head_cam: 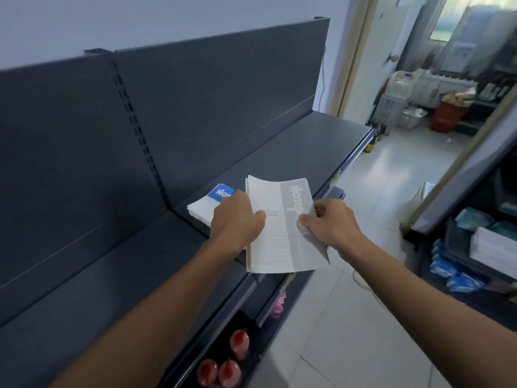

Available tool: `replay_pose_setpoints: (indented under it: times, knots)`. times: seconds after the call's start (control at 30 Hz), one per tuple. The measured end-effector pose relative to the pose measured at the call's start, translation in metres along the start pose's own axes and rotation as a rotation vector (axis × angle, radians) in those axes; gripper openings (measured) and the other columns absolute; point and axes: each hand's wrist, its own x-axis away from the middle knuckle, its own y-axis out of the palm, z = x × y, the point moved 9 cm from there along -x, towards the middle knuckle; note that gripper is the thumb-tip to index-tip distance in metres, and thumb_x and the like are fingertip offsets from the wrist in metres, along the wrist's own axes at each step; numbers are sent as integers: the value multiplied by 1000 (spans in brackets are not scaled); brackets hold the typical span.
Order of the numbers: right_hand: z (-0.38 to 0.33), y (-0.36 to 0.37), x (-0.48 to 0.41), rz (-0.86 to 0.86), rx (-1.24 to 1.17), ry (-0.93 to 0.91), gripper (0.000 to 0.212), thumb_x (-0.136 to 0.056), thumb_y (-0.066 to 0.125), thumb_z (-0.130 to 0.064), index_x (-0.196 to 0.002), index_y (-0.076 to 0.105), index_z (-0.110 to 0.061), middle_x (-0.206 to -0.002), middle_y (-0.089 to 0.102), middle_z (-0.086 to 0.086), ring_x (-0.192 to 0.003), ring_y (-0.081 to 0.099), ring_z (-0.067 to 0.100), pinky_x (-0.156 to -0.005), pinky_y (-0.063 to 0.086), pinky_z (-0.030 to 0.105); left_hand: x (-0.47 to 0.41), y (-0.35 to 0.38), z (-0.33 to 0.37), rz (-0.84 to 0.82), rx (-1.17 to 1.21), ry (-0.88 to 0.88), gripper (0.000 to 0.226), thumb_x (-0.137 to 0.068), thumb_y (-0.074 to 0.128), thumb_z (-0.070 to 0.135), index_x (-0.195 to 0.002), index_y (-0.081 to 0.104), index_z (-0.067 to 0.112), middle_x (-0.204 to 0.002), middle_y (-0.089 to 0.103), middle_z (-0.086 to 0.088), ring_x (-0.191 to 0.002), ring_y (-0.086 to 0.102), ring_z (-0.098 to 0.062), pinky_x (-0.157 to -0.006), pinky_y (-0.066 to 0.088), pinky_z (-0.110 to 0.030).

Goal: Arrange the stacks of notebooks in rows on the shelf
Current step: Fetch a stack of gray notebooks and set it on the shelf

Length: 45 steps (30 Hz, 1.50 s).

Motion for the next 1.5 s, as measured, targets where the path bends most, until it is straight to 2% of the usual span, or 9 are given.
replay_pose_setpoints:
  times: [0.23,0.3,0.4,0.8,0.93,1.0,1.13,1.23,1.5]
  knots:
    - [29,-32,-77,-54,4,-53,25,-77,68,-21,-95,72,-4,-92,75,9,-87,70,24,-80,60,46,-41,33,51,54,17,-79,33,-90,66,35,-108,53,11,-102,61,-6,-93,59,-25,-70,52,-38]
    - [33,-35,-98,-92,18,-80,24,-77,68,-23,-91,72,-3,-86,75,9,-82,72,25,-76,61,46,-50,42,60,78,21,-100,32,-90,68,35,-106,52,12,-105,62,-5,-86,57,-19,-60,45,-31]
    - [34,-33,-128,-121,68,-126,18,-78,70,-24,-85,74,-8,-80,75,5,-76,71,22,-71,62,43,-61,52,65,113,26,-142,34,-91,69,37,-109,50,14,-110,59,-5,-88,57,-17,-60,41,-25]
    - [-3,32,-228,-316,164,-262,12,-80,69,-24,-81,70,-11,-76,71,0,-73,68,20,-61,54,32,-136,70,23,175,43,-360,34,-89,68,34,-107,51,10,-106,62,-7,-88,60,-23,-63,43,-29]
    - [-14,54,-254,-383,220,-285,15,-80,68,-24,-79,70,-9,-76,70,1,-73,68,21,-60,52,30,-158,75,11,179,70,-400,32,-88,70,30,-101,50,9,-98,61,-7,-77,56,-19,-56,40,-27]
    - [-22,65,-266,-413,240,-314,14,-81,68,-25,-82,72,-12,-79,71,0,-76,68,20,-66,57,33,-166,74,4,191,84,-433,31,-88,70,28,-99,49,9,-94,59,-6,-73,55,-17,-54,40,-26]
    - [-37,88,-285,-475,267,-357,14,-81,70,-25,-91,72,-16,-86,72,-2,-82,69,19,-73,59,36,-173,79,-11,197,163,-520,32,-88,69,25,-107,53,5,-101,62,-9,-86,63,-23,-63,51,-32]
    - [-41,104,-296,-510,298,-362,16,-81,71,-24,-95,72,-17,-89,72,-2,-83,69,20,-76,60,38,-178,82,-17,213,159,-575,39,-89,72,29,-115,54,6,-109,62,-8,-96,63,-24,-66,47,-30]
    - [-39,133,-325,-596,347,-396,11,-78,70,-21,-82,68,-12,-79,69,3,-74,68,22,-64,56,34,-183,101,-25,238,152,-712,45,-87,72,33,-116,54,3,-110,62,-10,-99,63,-29,-71,51,-36]
